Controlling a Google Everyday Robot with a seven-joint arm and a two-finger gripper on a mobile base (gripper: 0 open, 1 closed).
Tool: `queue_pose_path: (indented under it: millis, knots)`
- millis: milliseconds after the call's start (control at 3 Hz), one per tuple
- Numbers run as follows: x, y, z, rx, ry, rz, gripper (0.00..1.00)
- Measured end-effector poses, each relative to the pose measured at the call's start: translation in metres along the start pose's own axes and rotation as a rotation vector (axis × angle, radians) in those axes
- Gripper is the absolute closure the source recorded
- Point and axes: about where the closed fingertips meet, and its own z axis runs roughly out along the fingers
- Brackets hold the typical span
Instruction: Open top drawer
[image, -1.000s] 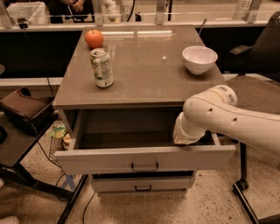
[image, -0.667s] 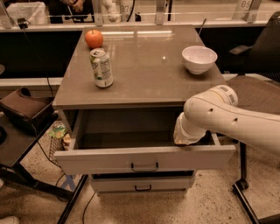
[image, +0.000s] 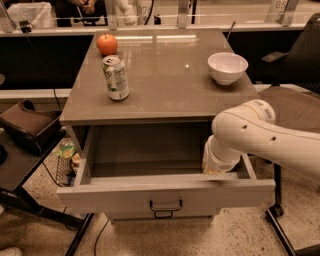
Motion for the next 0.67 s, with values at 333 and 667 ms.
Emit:
queue_pose_path:
  millis: [333, 667]
  knots:
    - [0.003, 0.044, -0.006, -0.111, -0.001, 0.018, 1.0]
    - [0.002, 0.065, -0.007, -0.173, -0.008, 0.023, 0.97]
